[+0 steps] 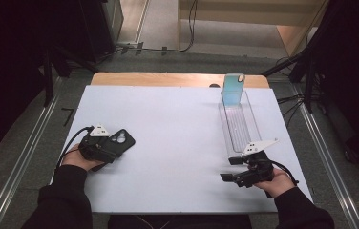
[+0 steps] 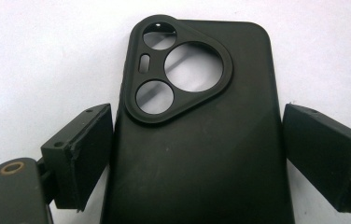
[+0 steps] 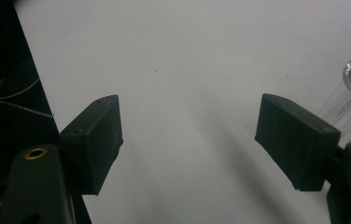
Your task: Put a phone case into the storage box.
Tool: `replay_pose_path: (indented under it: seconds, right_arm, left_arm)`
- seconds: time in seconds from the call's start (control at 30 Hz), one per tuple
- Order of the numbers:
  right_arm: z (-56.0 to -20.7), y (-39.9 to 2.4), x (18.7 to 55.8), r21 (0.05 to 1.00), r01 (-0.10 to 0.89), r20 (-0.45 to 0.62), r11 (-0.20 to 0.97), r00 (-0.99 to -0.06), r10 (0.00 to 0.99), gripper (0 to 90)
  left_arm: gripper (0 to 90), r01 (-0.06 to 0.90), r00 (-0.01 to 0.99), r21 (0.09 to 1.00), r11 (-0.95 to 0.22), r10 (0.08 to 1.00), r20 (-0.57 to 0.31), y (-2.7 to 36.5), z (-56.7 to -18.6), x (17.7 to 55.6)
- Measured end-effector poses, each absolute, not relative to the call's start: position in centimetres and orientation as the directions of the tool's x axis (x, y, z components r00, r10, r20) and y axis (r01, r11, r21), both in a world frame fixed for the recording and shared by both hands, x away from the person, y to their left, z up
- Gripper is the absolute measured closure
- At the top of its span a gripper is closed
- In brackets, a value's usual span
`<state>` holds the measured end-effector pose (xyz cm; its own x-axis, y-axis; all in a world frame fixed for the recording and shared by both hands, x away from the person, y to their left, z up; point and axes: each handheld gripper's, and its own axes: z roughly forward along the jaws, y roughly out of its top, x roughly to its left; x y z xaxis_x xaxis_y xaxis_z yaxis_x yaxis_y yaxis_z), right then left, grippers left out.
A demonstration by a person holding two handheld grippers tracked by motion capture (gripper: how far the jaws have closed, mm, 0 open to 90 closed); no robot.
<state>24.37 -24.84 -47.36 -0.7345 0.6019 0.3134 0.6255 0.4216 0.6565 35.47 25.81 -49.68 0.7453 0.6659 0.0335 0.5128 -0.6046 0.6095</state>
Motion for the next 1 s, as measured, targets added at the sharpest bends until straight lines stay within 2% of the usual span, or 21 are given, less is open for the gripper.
replay_pose_path:
  seconds: [0.33, 0.57, 1.0]
  right_arm:
    - [-47.3, -24.8, 24.3, 0.659, 0.624, 0.311, 0.421, -0.735, 0.602, 21.3]
    - [-47.2, -24.9, 24.3, 0.678, 0.612, 0.302, 0.407, -0.737, 0.604, 21.1]
    - [-47.1, -24.9, 24.2, 0.705, 0.59, 0.282, 0.394, -0.742, 0.608, 20.7]
  left_arm:
    - [14.8, 0.543, 0.726, 0.595, -0.592, 0.688, 0.022, 25.6, -49.4, 35.7]
    - [15.3, 0.586, 0.708, 0.59, -0.555, 0.705, -0.041, 25.8, -48.9, 35.9]
    - [15.2, 0.584, 0.701, 0.643, -0.496, 0.707, -0.091, 24.4, -45.8, 35.1]
